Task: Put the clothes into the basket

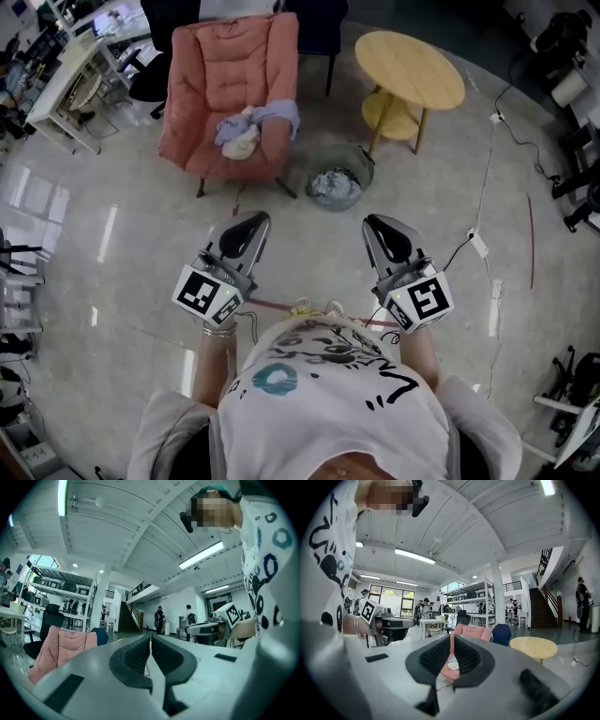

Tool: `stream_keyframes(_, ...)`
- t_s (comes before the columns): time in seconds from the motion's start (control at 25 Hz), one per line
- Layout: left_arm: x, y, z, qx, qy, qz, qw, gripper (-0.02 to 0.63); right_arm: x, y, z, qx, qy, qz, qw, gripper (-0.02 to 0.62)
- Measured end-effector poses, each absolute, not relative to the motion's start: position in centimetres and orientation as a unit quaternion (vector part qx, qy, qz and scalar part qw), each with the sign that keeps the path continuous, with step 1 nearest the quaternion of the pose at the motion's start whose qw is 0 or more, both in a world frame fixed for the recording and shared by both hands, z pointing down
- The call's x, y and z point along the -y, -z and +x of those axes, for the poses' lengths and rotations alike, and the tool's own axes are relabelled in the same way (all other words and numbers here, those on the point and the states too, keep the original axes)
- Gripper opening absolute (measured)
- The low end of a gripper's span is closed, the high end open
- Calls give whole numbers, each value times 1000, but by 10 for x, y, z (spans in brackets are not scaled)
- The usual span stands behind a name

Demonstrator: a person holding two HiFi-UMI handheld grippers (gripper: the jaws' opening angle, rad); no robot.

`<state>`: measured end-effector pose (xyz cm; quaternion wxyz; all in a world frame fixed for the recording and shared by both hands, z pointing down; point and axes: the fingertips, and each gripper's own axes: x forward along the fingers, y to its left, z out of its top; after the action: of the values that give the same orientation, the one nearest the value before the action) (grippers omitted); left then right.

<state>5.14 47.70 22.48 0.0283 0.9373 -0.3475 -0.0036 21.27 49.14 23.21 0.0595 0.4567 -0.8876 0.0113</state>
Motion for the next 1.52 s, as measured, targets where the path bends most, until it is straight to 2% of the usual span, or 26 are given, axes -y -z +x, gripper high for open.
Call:
stream_keyframes(0.64,-472,-243,-27,408,0,912,48,23,-459,-244,142,910,-12,409,70,29)
stream_keyframes(1.0,-427,-251,-39,447,-1,893,53,23,-398,-252,121,931,-5,357,76,29)
stream_keyframes(1.52,-332,-238,-24,491,11,870,39,23,-288,-240,130,949,5,308,66,29)
